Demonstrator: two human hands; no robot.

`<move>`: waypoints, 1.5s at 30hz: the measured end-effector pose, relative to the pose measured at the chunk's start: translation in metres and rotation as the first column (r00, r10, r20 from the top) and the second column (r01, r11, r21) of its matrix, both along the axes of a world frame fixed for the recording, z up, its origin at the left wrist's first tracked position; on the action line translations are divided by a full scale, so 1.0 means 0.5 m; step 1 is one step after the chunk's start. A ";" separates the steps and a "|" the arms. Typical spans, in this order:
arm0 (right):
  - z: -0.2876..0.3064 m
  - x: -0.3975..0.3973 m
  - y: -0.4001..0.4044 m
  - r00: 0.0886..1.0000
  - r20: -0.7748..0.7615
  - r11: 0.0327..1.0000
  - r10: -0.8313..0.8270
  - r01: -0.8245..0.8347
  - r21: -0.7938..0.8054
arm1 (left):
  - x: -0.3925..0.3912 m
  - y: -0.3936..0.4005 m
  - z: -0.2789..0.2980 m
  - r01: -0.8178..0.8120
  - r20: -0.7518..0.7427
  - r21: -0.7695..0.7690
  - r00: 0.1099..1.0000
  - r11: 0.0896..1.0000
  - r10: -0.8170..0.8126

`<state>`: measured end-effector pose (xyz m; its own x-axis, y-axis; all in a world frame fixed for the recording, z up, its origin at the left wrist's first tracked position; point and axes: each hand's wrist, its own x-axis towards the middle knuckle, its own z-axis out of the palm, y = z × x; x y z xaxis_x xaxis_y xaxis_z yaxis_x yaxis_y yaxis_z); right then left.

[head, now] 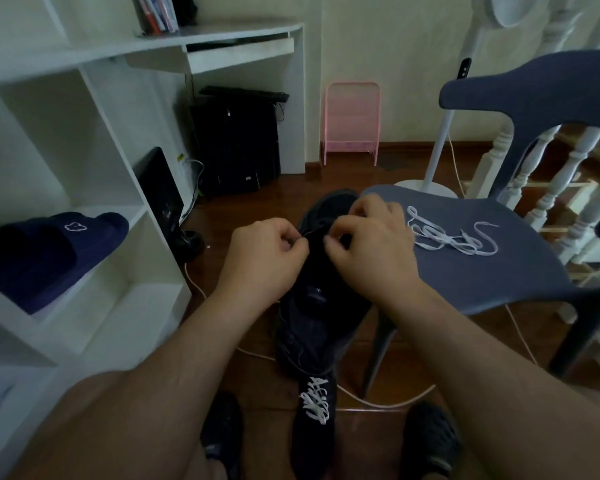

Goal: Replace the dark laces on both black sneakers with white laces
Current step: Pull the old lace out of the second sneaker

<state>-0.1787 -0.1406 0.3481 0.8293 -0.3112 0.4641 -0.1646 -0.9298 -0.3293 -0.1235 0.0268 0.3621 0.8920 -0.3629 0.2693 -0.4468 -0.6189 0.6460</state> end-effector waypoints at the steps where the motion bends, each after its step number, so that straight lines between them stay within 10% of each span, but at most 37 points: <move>1: 0.007 0.000 -0.017 0.996 -0.060 0.993 -0.069 0.074 0.094 | 0.003 0.003 0.001 -0.007 0.002 -0.004 1.000 1.000 0.007; 5: 0.026 -0.015 -0.058 0.904 -0.379 0.935 -0.198 0.291 0.204 | 0.005 0.009 -0.002 -0.010 0.016 0.016 1.000 1.000 0.010; 15: 0.019 -0.008 0.018 0.991 -0.101 0.996 0.082 -0.085 -0.026 | -0.005 0.000 -0.006 0.020 0.026 0.011 0.999 1.000 -0.021; 22: 0.015 -0.003 0.023 0.993 -0.074 0.986 0.092 -0.101 -0.131 | -0.006 -0.004 -0.005 0.029 0.024 0.006 0.999 1.000 -0.029; 28: 0.028 -0.018 -0.071 0.953 -0.259 0.962 -0.159 0.209 0.178 | 0.013 0.013 0.004 -0.048 0.015 -0.023 0.999 0.999 0.048; 32: 0.037 -0.018 -0.045 0.978 -0.203 0.961 -0.046 0.099 0.257 | 0.009 0.008 -0.001 -0.025 0.024 0.007 0.999 1.000 0.025; 45: 0.018 -0.007 0.019 0.989 -0.129 0.993 0.073 -0.084 -0.082 | -0.010 -0.013 -0.010 0.034 0.015 0.014 0.999 0.999 -0.034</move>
<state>-0.1823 -0.1311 0.3568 0.9030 -0.2061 0.3771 -0.1253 -0.9657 -0.2276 -0.1284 0.0202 0.3572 0.8752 -0.3965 0.2772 -0.4770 -0.6120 0.6308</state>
